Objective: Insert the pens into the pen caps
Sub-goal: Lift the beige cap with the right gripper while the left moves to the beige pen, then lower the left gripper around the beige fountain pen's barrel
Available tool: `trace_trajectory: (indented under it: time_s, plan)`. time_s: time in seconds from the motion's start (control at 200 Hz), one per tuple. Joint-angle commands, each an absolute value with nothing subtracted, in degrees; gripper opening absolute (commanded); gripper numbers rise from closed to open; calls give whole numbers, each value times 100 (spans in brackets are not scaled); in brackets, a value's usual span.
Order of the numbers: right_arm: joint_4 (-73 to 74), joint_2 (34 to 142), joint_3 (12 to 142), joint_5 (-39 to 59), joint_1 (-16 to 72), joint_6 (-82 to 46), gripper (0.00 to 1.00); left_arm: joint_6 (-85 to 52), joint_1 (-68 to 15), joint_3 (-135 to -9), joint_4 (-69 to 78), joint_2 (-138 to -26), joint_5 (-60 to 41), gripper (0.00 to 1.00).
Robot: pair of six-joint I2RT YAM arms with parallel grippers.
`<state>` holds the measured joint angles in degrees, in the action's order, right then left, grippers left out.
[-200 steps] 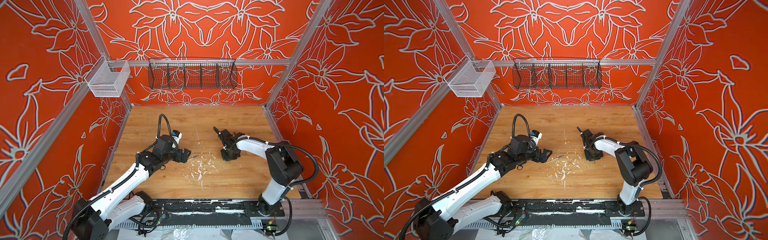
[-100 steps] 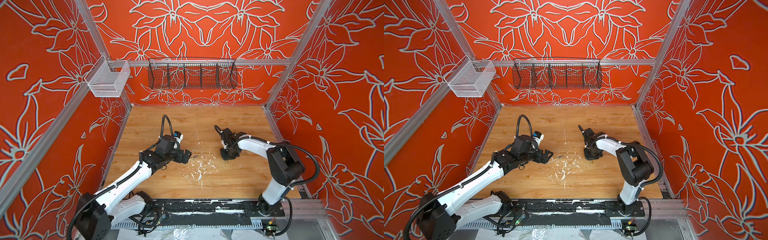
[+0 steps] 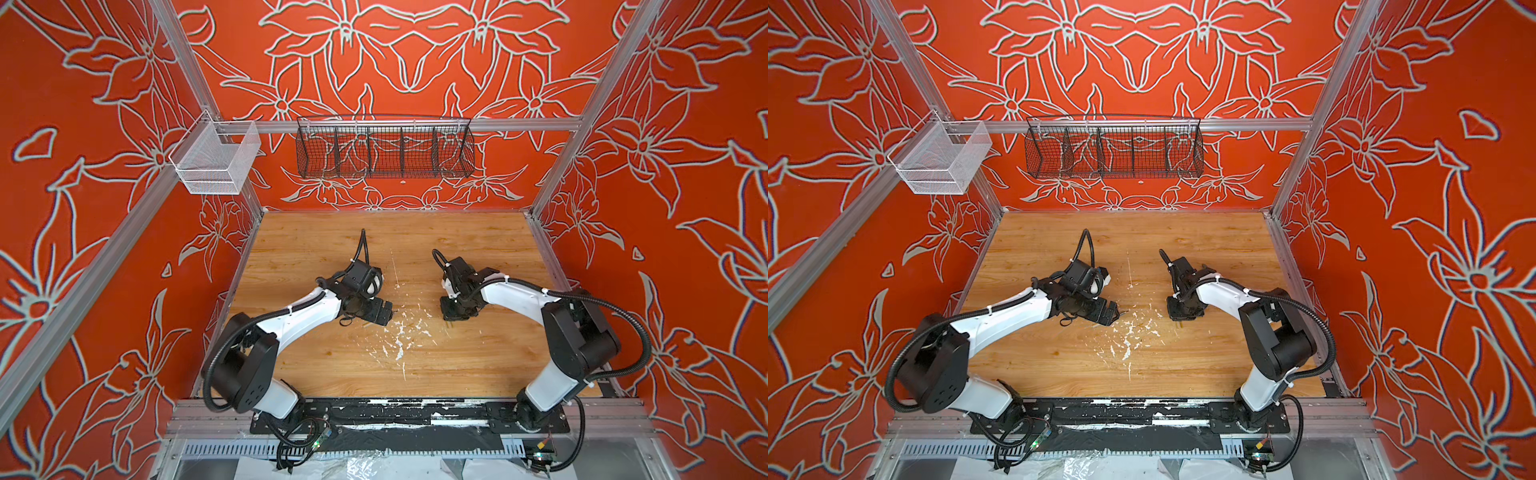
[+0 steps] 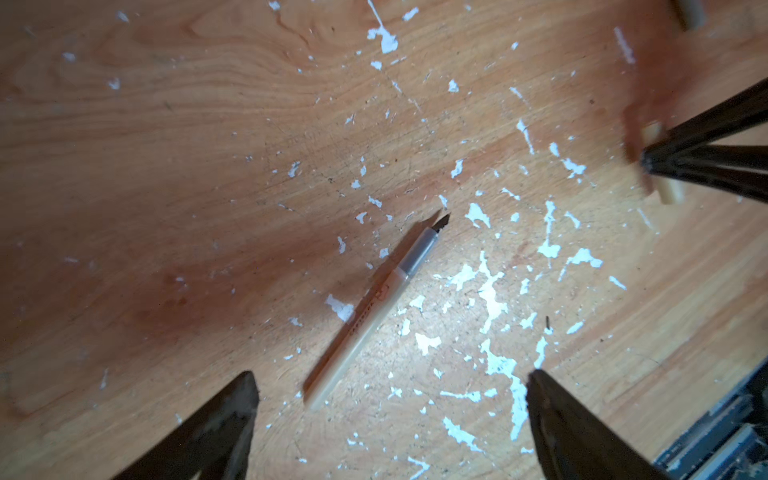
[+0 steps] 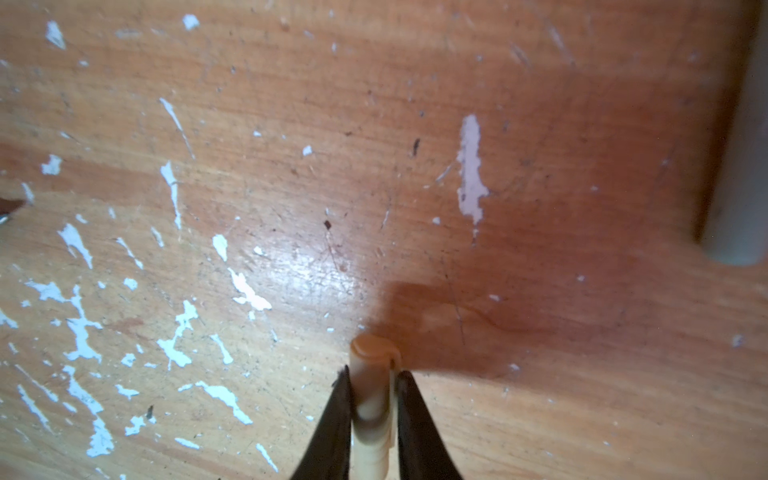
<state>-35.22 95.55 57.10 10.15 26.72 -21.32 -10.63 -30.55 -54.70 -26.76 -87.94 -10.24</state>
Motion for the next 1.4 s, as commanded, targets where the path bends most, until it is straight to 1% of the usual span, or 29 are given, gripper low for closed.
trace_trajectory:
  time_s: [0.0, 0.065, 0.37, 0.59, 0.676, 0.791, 0.951, 1.151, 1.396]
  plan:
    - [-3446, 9399, 5634, 1081, 2650, -2241, 20, -767, -3103, -5699, -3116, -9189, -1060, 98]
    - [-3444, 9396, 5634, 1088, 2654, -2249, 19, -683, -3119, -5824, -3266, -9397, -1035, 96]
    - [-3342, 9282, 5517, 1117, 2645, -2302, 19, -423, -3180, -6095, -3416, -9800, -985, 96]
    - [-3297, 9204, 5441, 1123, 2633, -2335, 19, -325, -3425, -6361, -3601, -10203, -922, 92]
    - [-3270, 9148, 5415, 1142, 2635, -2355, 19, -383, -3501, -6469, -3726, -10318, -801, 89]
    - [-3252, 9098, 5405, 1182, 2634, -2364, 19, -480, -3533, -6574, -3871, -10422, -723, 88]
    - [-3261, 9032, 5409, 1213, 2636, -2420, 19, -553, -3542, -6630, -4025, -10526, -927, 84]
    - [-3261, 8844, 5361, 1110, 2632, -2451, 19, -662, -3647, -6499, -4140, -10415, -998, 84]
    - [-3208, 8877, 5499, 1199, 2632, -2400, 19, -844, -3843, -6016, -3749, -9895, -1250, 84]
